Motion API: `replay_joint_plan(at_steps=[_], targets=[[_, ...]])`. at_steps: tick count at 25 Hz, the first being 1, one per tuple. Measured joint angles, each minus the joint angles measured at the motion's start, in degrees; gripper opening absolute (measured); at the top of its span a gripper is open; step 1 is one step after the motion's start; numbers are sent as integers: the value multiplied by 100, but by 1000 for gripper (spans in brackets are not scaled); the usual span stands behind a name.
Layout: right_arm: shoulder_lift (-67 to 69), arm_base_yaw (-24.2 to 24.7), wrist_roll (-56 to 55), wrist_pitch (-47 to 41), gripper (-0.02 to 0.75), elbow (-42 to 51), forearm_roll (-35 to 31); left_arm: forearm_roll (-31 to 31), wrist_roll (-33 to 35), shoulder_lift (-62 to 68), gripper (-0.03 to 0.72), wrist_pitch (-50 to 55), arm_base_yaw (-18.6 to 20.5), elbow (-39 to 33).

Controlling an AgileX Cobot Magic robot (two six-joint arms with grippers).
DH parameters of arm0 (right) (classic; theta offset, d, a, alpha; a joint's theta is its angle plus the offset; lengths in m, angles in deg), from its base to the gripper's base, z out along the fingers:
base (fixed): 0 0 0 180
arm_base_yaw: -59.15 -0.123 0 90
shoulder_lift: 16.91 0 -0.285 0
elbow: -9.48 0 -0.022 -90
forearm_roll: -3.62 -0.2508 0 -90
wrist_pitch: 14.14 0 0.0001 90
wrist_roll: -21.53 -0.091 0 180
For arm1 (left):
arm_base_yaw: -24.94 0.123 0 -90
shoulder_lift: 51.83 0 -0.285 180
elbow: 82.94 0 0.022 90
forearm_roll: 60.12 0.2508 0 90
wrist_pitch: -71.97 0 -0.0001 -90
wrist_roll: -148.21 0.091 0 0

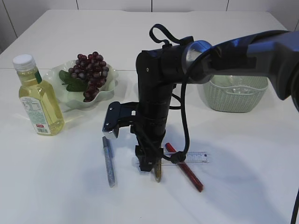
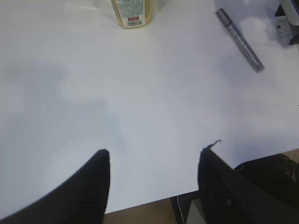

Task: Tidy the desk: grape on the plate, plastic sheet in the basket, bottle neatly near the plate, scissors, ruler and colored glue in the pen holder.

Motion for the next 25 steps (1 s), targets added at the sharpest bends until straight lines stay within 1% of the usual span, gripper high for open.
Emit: replay_joint_plan(at_steps=[5,20,25], targets=[[0,0,0,-19,479,0,0,0,0,0,434,0,0,0],[0,0,0,-31,475,0,0,0,0,0,434,0,0,0],[0,0,0,-31,458,0,0,0,0,0,435,0,0,0]])
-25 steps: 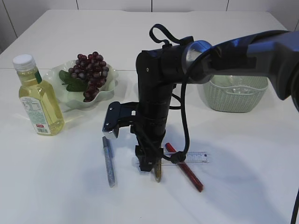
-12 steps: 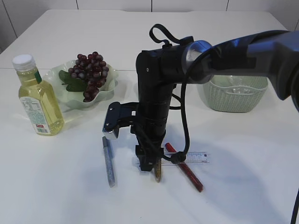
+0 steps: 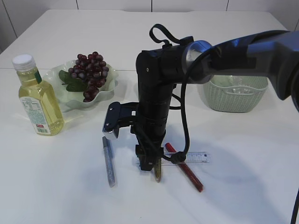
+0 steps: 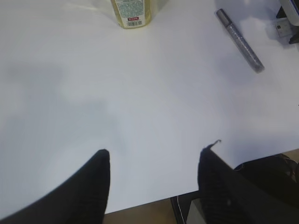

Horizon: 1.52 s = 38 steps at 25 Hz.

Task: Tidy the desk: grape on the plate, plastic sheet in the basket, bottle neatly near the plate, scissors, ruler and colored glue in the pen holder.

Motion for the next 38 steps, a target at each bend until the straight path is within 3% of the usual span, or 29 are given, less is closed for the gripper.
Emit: replay_joint_plan(at_steps=[28,38], targets=[[92,0,0,0,417,-9,-22,0,0,0,434,0,0,0],[92,0,0,0,316,-9,32,0,0,0,434,0,0,0]])
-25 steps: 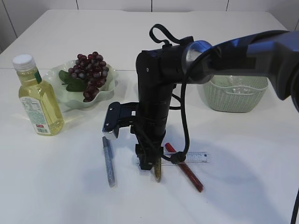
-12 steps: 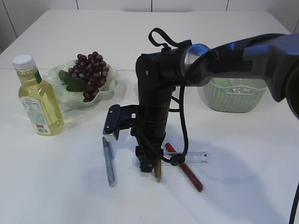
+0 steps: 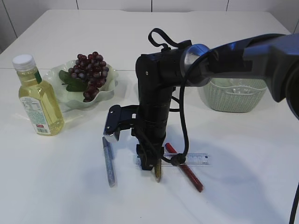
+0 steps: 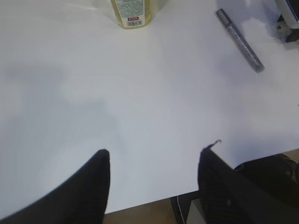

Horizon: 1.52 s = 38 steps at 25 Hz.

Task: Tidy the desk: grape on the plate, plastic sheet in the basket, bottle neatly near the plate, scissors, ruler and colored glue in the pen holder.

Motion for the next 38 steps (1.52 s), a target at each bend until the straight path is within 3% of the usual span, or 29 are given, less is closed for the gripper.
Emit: replay_joint_plan(at_steps=[15,27,32,38], targets=[[0,0,0,-24,309,-13,55,0,0,0,434,0,0,0],[25,0,-16,-561,309,-526,-22,26,0,0,434,0,0,0],[34,0,-695,-625,309,-956,-19,30,0,0,434,0,0,0],[34,0,-2399,-668,309,-1657,103,39,0,0,435,0,0,0]])
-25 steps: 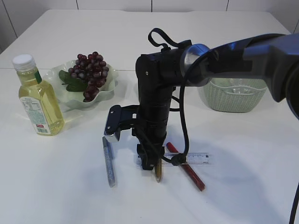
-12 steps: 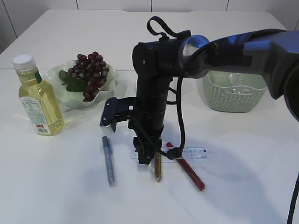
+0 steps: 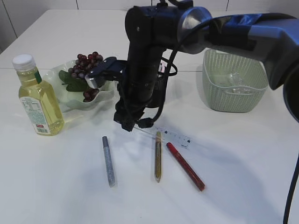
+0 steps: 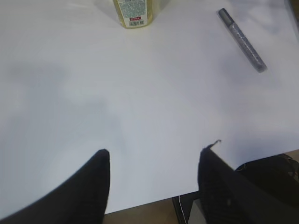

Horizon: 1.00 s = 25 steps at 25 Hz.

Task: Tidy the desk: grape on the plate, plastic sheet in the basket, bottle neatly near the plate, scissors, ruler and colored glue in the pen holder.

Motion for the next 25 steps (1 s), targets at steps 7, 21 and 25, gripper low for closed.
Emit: replay_joint_plan(at_steps=[7,21,25], targets=[[0,0,-1857,-30,309,-374,535,13,0,0,434,0,0,0],[-192,0,-3721,-66,309,-387,908,102,0,0,434,0,0,0],[-326,0,-3824,-80,309,-387,1126,102,0,0,434,0,0,0]])
